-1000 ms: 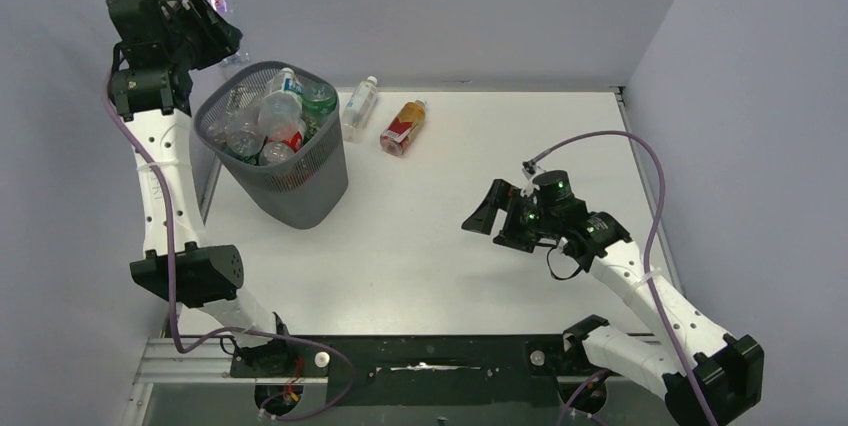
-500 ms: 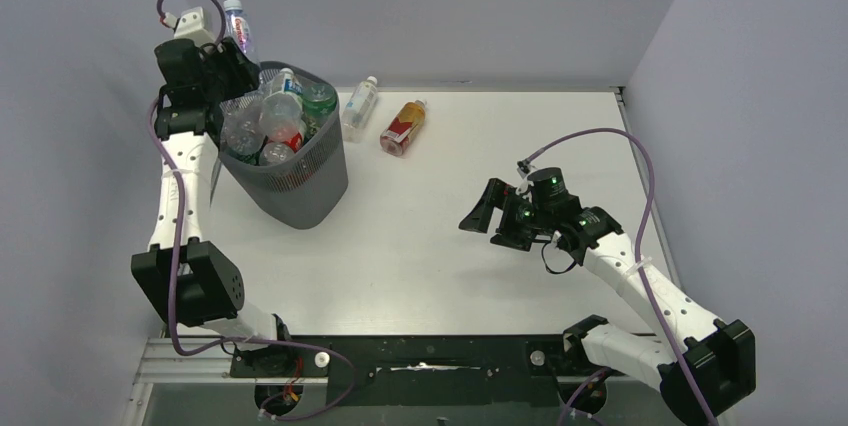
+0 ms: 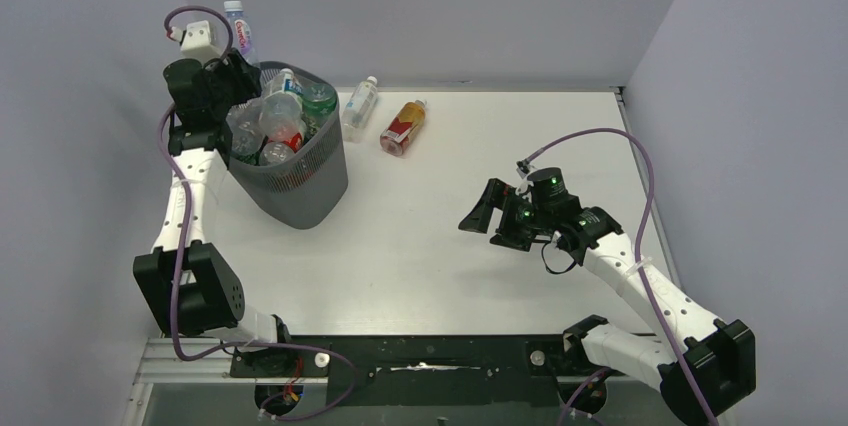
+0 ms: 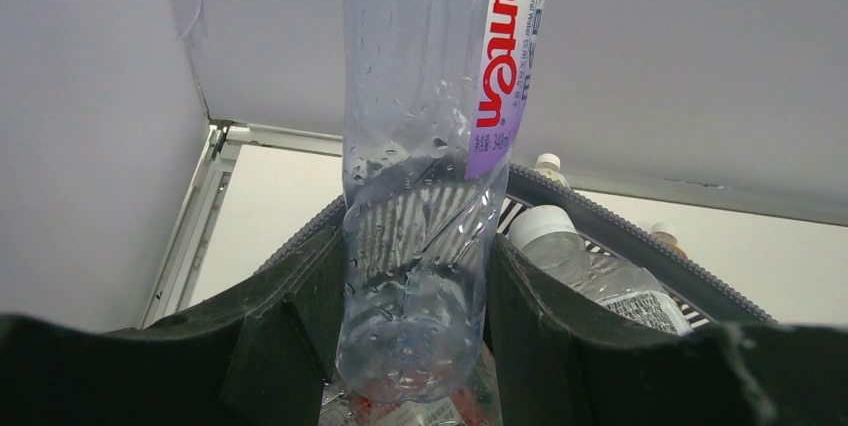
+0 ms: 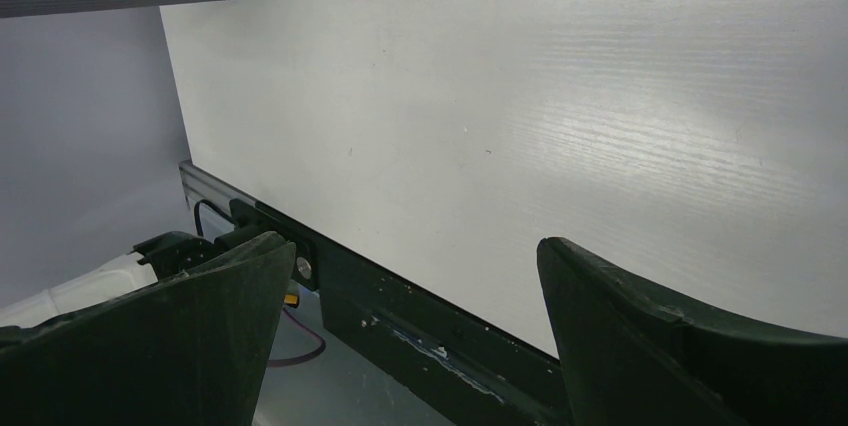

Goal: Put the plastic bottles in the bin
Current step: Place the plastic bottle in the trash bin.

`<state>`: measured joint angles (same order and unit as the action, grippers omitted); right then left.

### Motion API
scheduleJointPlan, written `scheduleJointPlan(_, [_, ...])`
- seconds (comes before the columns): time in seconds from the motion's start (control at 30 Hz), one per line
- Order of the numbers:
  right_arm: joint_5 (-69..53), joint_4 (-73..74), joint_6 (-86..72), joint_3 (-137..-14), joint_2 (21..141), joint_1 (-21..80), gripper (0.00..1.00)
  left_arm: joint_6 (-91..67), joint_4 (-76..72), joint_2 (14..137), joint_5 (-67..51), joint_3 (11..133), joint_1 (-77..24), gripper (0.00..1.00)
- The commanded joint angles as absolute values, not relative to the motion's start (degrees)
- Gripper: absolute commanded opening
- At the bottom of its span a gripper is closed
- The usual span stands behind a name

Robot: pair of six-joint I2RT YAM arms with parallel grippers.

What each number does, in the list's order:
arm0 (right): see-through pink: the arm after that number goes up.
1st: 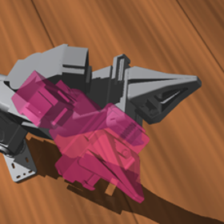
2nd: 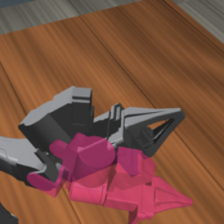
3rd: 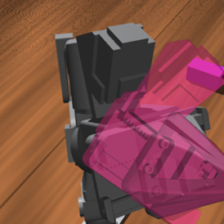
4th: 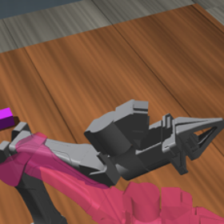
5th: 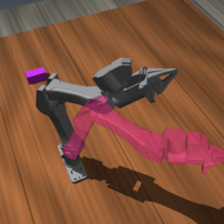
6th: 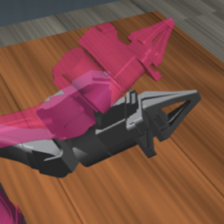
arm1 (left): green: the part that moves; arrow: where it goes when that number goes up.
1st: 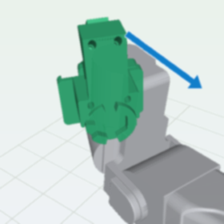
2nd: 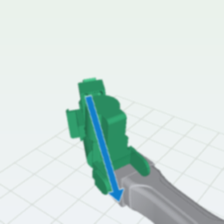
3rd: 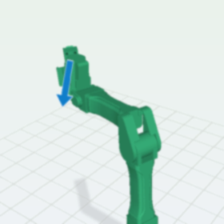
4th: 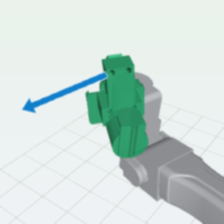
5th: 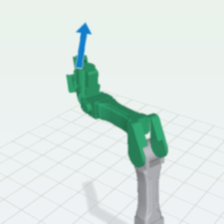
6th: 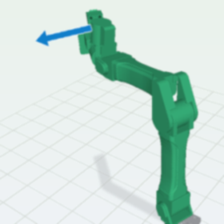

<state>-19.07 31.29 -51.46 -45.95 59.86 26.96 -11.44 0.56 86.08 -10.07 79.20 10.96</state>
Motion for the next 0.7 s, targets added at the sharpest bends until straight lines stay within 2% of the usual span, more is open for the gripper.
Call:
scheduleJointPlan(0.0, [-19.79,28.53,-51.58,-47.38,58.63,26.66,0.98,-9.60,-6.77,83.20,-11.92,78.23,10.90,0.45])
scheduleJointPlan(0.47, [-19.77,30.22,-51.59,-49.95,58.96,26.65,0.98,-8.62,-6.77,79.85,-13.07,74.51,10.81,0.48])
scheduleJointPlan(0.67, [-18.83,31.69,-51.50,-50.50,57.37,26.72,0.98,-8.87,-5.46,79.35,-13.71,74.82,10.68,0.55])
